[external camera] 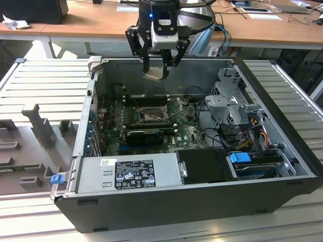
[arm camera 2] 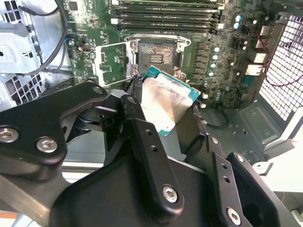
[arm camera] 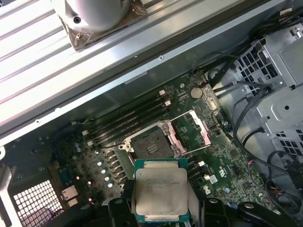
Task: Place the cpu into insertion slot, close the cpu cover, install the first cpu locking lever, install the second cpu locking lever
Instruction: 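Place the cpu into insertion slot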
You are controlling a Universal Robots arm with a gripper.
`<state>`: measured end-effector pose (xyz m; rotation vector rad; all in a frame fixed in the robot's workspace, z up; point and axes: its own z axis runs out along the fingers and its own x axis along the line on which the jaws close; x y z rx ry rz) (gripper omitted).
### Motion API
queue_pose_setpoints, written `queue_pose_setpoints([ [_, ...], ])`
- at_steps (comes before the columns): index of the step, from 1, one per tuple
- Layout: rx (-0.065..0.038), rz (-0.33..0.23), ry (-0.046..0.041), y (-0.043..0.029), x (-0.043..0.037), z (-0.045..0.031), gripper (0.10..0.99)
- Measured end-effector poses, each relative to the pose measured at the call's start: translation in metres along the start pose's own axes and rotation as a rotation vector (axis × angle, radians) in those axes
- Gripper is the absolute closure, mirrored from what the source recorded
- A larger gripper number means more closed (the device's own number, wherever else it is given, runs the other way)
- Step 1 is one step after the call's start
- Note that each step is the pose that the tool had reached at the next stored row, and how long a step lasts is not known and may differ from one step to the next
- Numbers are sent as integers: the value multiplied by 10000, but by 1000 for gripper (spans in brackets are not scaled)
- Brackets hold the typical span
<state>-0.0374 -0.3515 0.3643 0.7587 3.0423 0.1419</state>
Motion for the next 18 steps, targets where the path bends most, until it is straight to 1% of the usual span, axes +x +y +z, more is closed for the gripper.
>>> queue_pose_setpoints([
  [8, -4, 238, -21, 0, 0, 0, 557],
  [18, -13, 696, -62, 0, 0, 0, 557],
])
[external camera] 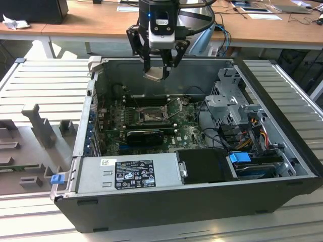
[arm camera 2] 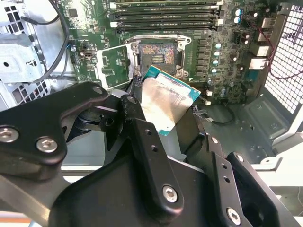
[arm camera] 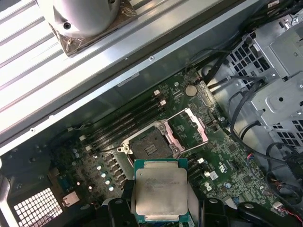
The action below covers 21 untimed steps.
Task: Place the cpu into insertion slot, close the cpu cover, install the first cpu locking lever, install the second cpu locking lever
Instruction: 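Place the cpu into insertion slot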
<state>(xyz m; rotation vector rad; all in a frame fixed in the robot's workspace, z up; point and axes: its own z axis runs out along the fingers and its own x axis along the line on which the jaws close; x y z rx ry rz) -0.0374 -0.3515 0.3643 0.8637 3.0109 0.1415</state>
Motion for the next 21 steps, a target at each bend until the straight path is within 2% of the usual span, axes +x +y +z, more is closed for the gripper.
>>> queue_pose_setpoints([
  [21, -15, 823, -73, 0, 0, 0, 557],
])
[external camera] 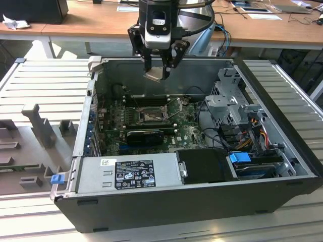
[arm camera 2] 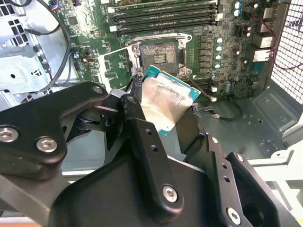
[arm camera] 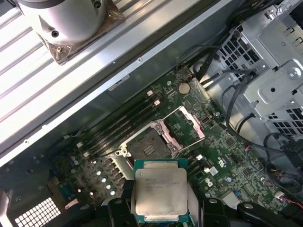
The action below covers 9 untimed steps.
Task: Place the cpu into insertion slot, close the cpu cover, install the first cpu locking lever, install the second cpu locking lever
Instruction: 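Place the cpu into insertion slot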
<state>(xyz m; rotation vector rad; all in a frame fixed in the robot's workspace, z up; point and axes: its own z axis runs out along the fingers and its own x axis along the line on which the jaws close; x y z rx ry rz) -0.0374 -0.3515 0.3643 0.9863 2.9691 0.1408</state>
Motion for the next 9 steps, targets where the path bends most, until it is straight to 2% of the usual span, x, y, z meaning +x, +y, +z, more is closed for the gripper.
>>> queue_pose_setpoints([
  [9, -3, 382, -40, 0, 0, 1, 557],
])
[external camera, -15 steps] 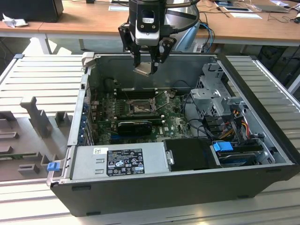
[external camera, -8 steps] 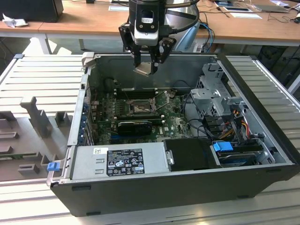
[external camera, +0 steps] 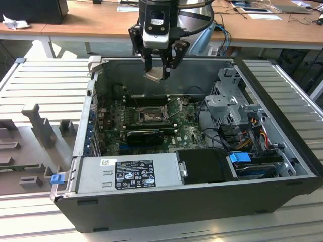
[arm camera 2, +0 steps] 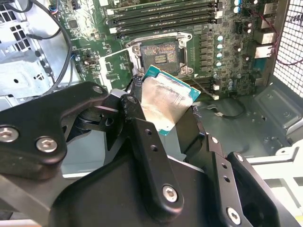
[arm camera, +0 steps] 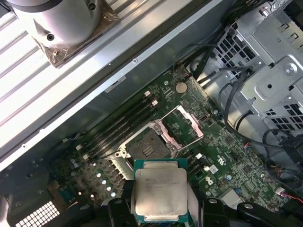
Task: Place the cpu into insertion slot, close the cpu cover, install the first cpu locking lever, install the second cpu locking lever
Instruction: 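Place the cpu into insertion slot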
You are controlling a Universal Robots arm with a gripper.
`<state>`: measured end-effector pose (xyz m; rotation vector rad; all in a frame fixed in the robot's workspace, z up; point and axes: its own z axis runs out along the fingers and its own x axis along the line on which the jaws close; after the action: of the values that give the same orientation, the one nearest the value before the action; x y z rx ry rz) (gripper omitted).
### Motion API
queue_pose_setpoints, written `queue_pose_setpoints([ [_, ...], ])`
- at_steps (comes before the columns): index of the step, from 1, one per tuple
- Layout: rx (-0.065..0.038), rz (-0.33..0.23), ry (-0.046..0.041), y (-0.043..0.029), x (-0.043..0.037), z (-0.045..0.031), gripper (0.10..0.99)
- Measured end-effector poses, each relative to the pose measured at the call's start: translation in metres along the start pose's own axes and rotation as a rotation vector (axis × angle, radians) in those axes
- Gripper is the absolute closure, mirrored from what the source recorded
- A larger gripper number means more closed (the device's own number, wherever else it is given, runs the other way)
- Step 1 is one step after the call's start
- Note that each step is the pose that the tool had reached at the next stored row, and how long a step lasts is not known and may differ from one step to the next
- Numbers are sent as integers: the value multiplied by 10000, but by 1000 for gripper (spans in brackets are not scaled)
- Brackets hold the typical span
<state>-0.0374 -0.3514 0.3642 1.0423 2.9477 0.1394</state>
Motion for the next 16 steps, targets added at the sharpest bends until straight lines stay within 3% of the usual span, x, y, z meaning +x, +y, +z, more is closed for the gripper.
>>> queue_pose_setpoints([
  [16, 5, 919, -96, 0, 0, 0, 557],
])
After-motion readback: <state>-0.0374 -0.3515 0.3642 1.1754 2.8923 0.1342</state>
